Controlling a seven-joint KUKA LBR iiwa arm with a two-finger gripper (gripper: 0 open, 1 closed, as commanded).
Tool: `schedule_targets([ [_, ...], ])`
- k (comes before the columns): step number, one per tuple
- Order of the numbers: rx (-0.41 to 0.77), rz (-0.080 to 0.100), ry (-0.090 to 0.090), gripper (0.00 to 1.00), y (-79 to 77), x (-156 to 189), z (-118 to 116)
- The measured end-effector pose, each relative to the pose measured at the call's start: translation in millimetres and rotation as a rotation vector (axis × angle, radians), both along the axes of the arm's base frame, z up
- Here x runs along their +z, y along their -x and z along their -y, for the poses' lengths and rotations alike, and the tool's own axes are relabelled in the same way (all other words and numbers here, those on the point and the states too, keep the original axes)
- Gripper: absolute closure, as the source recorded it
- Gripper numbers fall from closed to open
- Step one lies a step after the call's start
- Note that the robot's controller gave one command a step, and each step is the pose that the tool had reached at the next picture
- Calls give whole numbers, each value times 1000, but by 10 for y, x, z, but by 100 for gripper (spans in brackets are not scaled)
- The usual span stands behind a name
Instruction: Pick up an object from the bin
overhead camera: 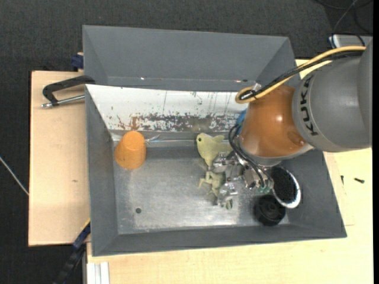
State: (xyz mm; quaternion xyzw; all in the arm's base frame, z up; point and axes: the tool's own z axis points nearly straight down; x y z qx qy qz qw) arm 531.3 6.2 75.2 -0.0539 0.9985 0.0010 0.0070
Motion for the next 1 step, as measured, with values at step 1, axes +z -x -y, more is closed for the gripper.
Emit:
schedule_targets([
  [1, 18, 1, 1, 100, -90, 1382, -187],
])
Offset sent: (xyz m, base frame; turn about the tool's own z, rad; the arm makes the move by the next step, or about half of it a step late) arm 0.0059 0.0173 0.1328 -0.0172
